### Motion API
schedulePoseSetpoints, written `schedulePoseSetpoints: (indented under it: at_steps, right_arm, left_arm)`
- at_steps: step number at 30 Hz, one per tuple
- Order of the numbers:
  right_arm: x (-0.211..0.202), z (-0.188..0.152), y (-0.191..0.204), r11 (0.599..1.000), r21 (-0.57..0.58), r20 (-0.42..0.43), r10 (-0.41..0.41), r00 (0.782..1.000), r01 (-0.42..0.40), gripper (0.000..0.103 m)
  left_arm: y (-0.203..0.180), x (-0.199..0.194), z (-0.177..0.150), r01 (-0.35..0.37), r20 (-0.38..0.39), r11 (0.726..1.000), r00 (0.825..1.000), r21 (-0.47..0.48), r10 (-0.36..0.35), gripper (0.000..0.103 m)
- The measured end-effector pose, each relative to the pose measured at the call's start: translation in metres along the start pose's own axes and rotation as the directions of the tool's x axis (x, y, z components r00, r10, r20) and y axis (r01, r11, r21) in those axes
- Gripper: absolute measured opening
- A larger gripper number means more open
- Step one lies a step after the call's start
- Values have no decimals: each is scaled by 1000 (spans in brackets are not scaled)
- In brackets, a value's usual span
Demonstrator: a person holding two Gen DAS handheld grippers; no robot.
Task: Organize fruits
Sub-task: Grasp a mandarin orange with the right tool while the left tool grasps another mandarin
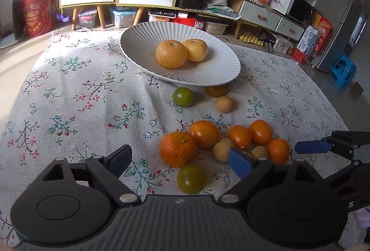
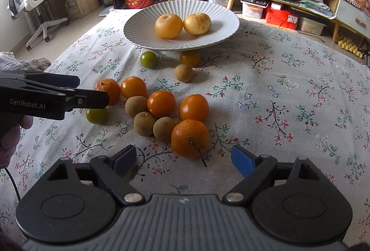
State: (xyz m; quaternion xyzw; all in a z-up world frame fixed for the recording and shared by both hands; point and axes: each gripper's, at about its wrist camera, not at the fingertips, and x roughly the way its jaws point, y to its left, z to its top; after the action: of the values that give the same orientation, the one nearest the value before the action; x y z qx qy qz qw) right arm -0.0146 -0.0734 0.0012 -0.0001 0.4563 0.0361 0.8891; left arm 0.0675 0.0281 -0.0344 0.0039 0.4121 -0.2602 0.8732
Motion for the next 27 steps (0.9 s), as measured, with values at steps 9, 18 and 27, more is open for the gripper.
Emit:
schedulePoseSetpoints:
  at_steps: [9,18,27]
  right_arm:
    - [6,5,-1,1000,8,-21,4,1000,-4,59]
    - [8,10,-6,999,39,-31,13,999,-12,45]
    - [9,11,-8,999,43,-38,8,999,-6,38]
  left_arm:
    - [4,6,3,9,-23,999,1000,-35,-10,59]
    - [5,9,5,10,-37,999,999,-47,-12,42]
    - [5,12,8,0,-58,999,998,-46,-2,29]
